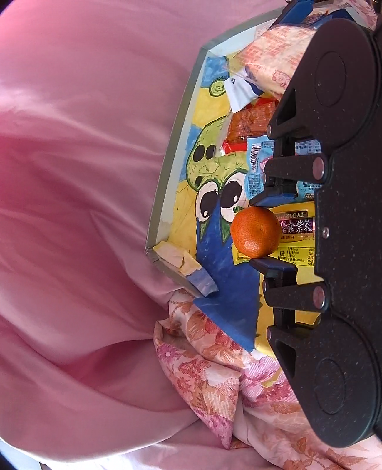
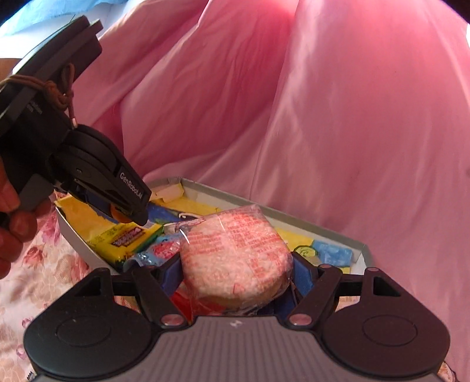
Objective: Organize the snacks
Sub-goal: 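Lower both items into the tray and open both grippers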
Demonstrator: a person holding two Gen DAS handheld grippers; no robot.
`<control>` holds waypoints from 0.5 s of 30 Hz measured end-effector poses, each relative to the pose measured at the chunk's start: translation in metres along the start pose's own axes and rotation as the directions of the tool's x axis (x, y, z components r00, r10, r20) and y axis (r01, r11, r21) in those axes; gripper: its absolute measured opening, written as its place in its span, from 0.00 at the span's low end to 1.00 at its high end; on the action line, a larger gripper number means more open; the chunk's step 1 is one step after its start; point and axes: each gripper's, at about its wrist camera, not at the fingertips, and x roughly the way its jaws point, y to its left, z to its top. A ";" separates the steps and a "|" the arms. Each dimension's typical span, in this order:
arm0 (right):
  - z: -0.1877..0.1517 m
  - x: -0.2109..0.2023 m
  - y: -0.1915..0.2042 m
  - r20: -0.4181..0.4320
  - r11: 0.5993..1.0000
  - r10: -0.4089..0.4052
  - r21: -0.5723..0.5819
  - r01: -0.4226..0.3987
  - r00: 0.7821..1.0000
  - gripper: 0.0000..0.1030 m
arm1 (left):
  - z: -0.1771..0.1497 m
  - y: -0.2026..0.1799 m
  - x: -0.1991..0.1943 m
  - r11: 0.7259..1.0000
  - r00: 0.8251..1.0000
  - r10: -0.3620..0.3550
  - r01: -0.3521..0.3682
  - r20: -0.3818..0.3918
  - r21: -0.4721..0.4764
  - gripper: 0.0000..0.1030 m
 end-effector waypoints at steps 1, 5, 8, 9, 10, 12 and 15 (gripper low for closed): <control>-0.001 0.000 0.000 0.001 1.000 -0.001 0.001 0.001 1.000 0.76 | 0.000 0.000 0.001 1.000 1.000 -0.006 0.006 -0.004 0.000 0.37; -0.002 0.001 0.003 -0.008 1.000 -0.003 -0.006 0.003 1.000 0.76 | -0.003 -0.004 0.005 1.000 1.000 -0.010 0.010 -0.021 0.012 0.37; -0.002 0.001 0.001 -0.012 1.000 0.007 0.003 -0.007 1.000 0.76 | -0.004 -0.005 0.007 1.000 0.999 -0.008 0.009 -0.034 0.013 0.37; -0.002 0.001 0.000 -0.012 1.000 0.010 0.007 -0.010 1.000 0.76 | -0.005 -0.005 0.008 1.000 0.999 -0.008 0.009 -0.036 0.011 0.37; -0.003 0.001 -0.002 -0.013 1.000 0.012 0.011 -0.012 1.000 0.76 | -0.006 -0.005 0.008 1.000 0.999 -0.008 0.008 -0.034 0.011 0.38; -0.004 0.001 -0.001 -0.014 1.000 0.012 0.017 -0.012 1.000 0.77 | -0.006 -0.007 0.008 1.000 0.999 -0.007 0.008 -0.033 0.014 0.43; -0.004 0.002 -0.004 -0.022 0.999 0.018 0.038 -0.017 1.000 0.80 | -0.006 -0.008 0.006 1.000 0.999 -0.020 0.020 -0.031 0.008 0.56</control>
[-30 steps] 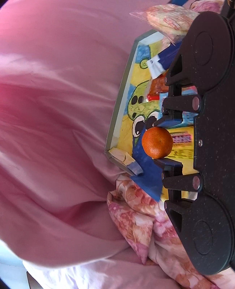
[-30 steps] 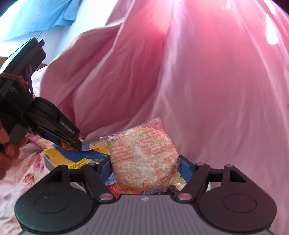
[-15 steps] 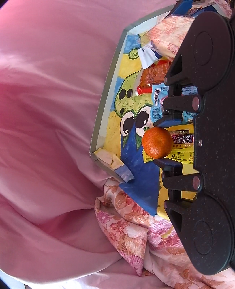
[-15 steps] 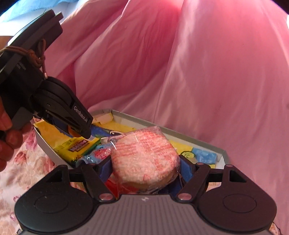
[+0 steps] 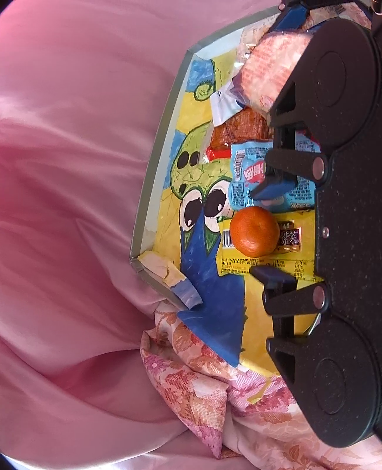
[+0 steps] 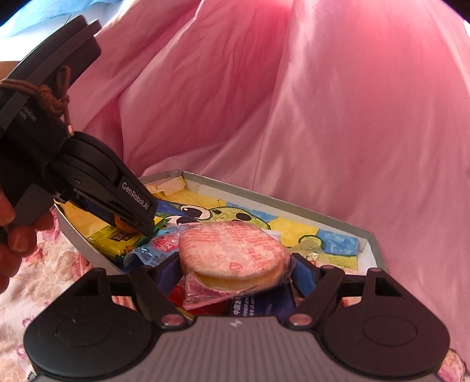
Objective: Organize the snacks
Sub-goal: 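Lower both items into the tray and open both grippers, then pull both tools back from the tray toward the remaining snacks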
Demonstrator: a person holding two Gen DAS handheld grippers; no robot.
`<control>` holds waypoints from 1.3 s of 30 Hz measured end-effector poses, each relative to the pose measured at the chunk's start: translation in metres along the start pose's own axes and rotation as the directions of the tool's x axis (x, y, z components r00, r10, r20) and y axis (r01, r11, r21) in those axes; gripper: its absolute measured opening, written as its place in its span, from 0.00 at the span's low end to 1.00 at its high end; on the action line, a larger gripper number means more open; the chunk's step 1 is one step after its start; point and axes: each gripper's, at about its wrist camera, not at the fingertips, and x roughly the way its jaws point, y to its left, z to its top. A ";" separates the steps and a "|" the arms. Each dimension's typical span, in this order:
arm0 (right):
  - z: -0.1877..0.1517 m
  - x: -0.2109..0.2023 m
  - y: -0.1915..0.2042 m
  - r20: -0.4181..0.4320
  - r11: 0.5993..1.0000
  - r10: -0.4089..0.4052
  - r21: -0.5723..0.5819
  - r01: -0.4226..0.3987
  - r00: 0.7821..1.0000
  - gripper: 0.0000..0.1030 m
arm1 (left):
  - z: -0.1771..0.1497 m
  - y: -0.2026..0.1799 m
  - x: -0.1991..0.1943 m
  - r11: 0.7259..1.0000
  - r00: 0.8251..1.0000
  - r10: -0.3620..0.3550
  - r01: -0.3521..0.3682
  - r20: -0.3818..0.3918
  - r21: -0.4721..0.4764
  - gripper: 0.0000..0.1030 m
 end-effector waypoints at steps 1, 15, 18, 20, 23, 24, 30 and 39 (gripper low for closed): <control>0.000 0.001 0.000 -0.005 1.000 0.002 0.007 -0.002 1.000 0.81 | 0.000 0.000 -0.001 1.000 1.000 -0.001 0.001 0.003 -0.002 0.61; 0.017 -0.022 -0.004 0.041 0.999 -0.023 0.040 0.021 0.999 1.00 | 0.006 0.014 -0.054 0.998 0.993 -0.017 0.024 0.117 -0.062 0.84; 0.023 -0.036 -0.007 0.070 0.997 -0.047 0.065 0.042 0.996 1.00 | 0.007 0.021 -0.073 0.995 0.986 -0.024 0.038 0.166 -0.087 0.90; 0.026 -0.047 -0.009 0.091 0.995 -0.063 0.087 0.055 0.994 1.00 | 0.007 0.025 -0.087 0.994 0.979 -0.029 0.050 0.203 -0.099 0.90; 0.030 -0.067 -0.013 0.123 0.989 -0.082 0.132 0.066 0.989 1.00 | 0.005 0.029 -0.107 0.994 0.971 -0.026 0.051 0.238 -0.099 0.92; 0.031 -0.073 -0.014 0.134 0.987 -0.090 0.145 0.070 0.987 1.00 | 0.004 0.030 -0.114 0.994 0.968 -0.022 0.047 0.249 -0.097 0.92; 0.038 -0.109 -0.015 0.199 0.977 -0.132 0.194 0.093 0.971 1.00 | -0.013 0.038 -0.156 0.996 0.949 -0.004 0.032 0.314 -0.082 0.97; 0.028 -0.163 -0.008 0.247 0.970 -0.162 0.218 0.108 0.955 1.00 | -0.049 0.054 -0.200 0.997 0.946 0.005 0.022 0.324 -0.081 0.98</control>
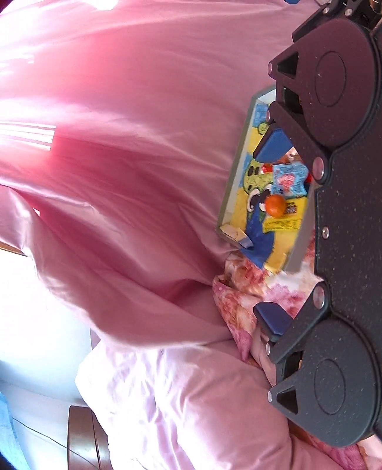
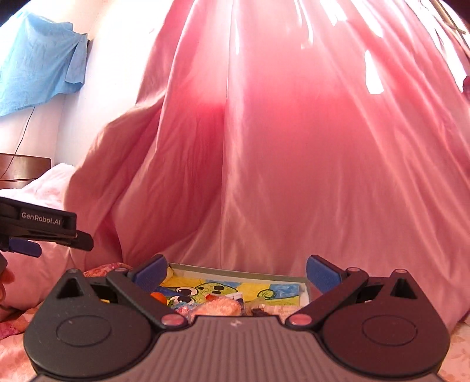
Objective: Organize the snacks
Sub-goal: 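Pull both tools back from the tray toward the remaining snacks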
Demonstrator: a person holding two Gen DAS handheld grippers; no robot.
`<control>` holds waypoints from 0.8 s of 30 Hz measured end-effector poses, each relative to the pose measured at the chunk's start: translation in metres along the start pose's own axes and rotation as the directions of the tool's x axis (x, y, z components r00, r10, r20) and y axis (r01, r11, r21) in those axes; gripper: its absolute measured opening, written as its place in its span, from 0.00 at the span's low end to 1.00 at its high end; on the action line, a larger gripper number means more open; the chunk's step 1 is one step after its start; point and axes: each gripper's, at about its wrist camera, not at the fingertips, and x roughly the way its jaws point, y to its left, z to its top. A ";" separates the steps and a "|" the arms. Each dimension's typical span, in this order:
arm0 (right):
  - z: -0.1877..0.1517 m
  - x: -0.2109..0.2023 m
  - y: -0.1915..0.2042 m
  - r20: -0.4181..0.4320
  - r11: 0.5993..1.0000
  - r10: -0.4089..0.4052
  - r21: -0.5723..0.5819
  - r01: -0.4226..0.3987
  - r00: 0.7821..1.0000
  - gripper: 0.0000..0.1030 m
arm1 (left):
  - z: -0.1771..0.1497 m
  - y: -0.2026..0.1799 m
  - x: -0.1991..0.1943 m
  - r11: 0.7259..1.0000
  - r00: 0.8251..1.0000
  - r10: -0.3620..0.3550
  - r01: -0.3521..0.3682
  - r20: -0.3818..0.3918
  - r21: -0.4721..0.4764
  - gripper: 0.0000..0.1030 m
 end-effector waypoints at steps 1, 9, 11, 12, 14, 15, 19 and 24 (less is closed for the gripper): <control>-0.002 -0.006 0.000 -0.004 1.000 0.000 -0.003 0.000 1.000 1.00 | -0.004 0.002 -0.004 1.000 1.000 0.001 -0.001 -0.004 0.004 0.98; -0.021 -0.056 0.012 -0.095 0.998 0.034 -0.056 -0.040 0.995 1.00 | -0.044 0.018 -0.042 0.999 0.998 0.003 0.000 -0.057 0.048 0.98; -0.025 -0.066 0.017 -0.123 0.996 0.047 -0.073 -0.056 0.991 1.00 | -0.055 0.023 -0.048 0.998 0.997 0.003 0.002 -0.079 0.060 0.98; -0.026 -0.071 0.020 -0.137 0.995 0.054 -0.079 -0.065 0.989 1.00 | -0.060 0.025 -0.050 0.998 0.996 0.005 0.001 -0.089 0.065 0.98; -0.029 -0.079 0.025 -0.162 0.992 0.068 -0.090 -0.084 0.984 1.00 | -0.071 0.032 -0.055 0.998 0.994 0.014 -0.006 -0.111 0.069 0.98; -0.031 -0.084 0.028 -0.177 0.991 0.073 -0.094 -0.091 0.981 1.00 | -0.076 0.035 -0.056 0.998 0.992 0.018 -0.010 -0.125 0.067 0.98; -0.044 -0.100 0.036 -0.258 0.990 0.090 -0.086 -0.116 0.962 1.00 | -0.097 0.046 -0.062 0.997 0.982 0.034 -0.021 -0.186 0.074 0.98; -0.062 -0.116 0.045 -0.367 0.987 0.107 -0.072 -0.142 0.924 1.00 | -0.111 0.048 -0.067 0.993 0.967 0.032 -0.003 -0.251 0.117 0.97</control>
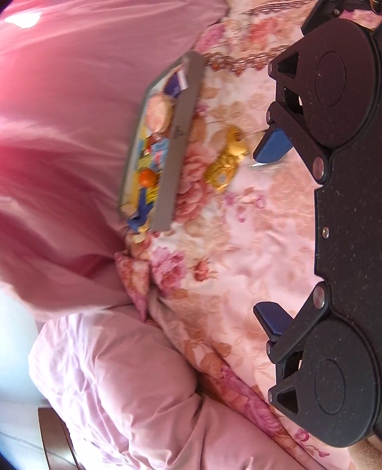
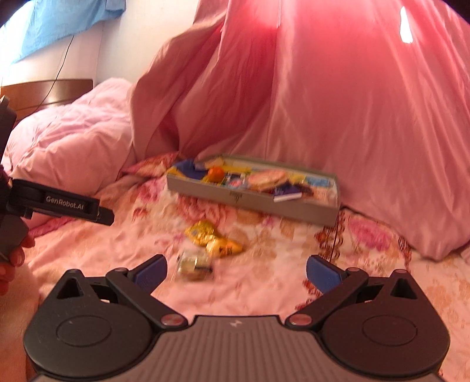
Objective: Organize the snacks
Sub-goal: 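Pull both tools back from the tray toward the remaining snacks, then lower the right tool onto the gold jerky pouch while the left tool approaches the wrapped cake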
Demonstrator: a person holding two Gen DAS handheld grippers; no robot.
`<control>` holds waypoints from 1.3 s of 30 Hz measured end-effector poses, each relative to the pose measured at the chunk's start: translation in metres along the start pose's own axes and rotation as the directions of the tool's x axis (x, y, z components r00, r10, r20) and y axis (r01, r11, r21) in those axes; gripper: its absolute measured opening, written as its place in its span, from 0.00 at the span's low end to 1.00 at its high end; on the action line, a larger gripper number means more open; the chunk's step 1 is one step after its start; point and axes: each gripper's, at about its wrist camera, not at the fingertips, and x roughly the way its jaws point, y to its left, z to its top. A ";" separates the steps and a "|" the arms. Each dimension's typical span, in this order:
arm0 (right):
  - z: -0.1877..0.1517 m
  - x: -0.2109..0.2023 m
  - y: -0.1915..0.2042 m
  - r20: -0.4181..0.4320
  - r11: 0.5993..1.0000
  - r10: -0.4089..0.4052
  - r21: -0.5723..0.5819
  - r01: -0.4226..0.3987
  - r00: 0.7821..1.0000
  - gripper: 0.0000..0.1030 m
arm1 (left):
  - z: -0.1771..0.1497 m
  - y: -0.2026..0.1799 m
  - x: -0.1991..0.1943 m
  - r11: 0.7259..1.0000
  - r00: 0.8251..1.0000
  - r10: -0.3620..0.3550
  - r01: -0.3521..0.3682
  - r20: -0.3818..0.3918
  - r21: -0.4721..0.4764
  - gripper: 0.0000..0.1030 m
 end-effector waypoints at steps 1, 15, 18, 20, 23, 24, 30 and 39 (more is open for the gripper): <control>-0.003 -0.001 0.002 -0.017 1.000 0.003 -0.001 -0.003 1.000 1.00 | -0.002 -0.001 -0.001 1.000 1.000 -0.007 0.007 -0.009 0.013 0.97; -0.015 0.004 0.006 -0.147 1.000 -0.013 0.010 0.015 0.989 1.00 | -0.020 -0.019 0.000 0.992 0.993 -0.028 0.042 -0.113 0.116 0.97; -0.015 0.007 0.005 -0.154 1.000 -0.016 0.009 0.018 0.988 1.00 | -0.021 -0.021 0.005 0.992 0.991 -0.026 0.042 -0.129 0.123 0.97; -0.015 0.010 0.004 -0.164 1.000 -0.020 0.012 0.023 0.986 1.00 | -0.022 -0.023 0.008 0.991 0.990 -0.024 0.042 -0.136 0.130 0.97; -0.015 0.015 0.001 -0.181 0.999 -0.024 0.021 0.028 0.983 1.00 | -0.024 -0.026 0.013 0.989 0.989 -0.021 0.041 -0.144 0.139 0.97; -0.015 0.017 0.001 -0.186 0.999 -0.023 0.022 0.027 0.982 1.00 | -0.024 -0.027 0.014 0.989 0.989 -0.021 0.042 -0.145 0.141 0.97; -0.011 0.028 -0.004 -0.195 1.000 -0.018 -0.001 0.018 0.981 1.00 | -0.026 -0.030 0.025 0.989 0.988 -0.027 0.049 -0.150 0.143 0.97; 0.004 0.063 -0.029 -0.219 1.000 0.009 -0.002 -0.010 0.976 1.00 | -0.032 -0.043 0.052 0.976 0.976 -0.084 0.121 -0.200 0.179 0.97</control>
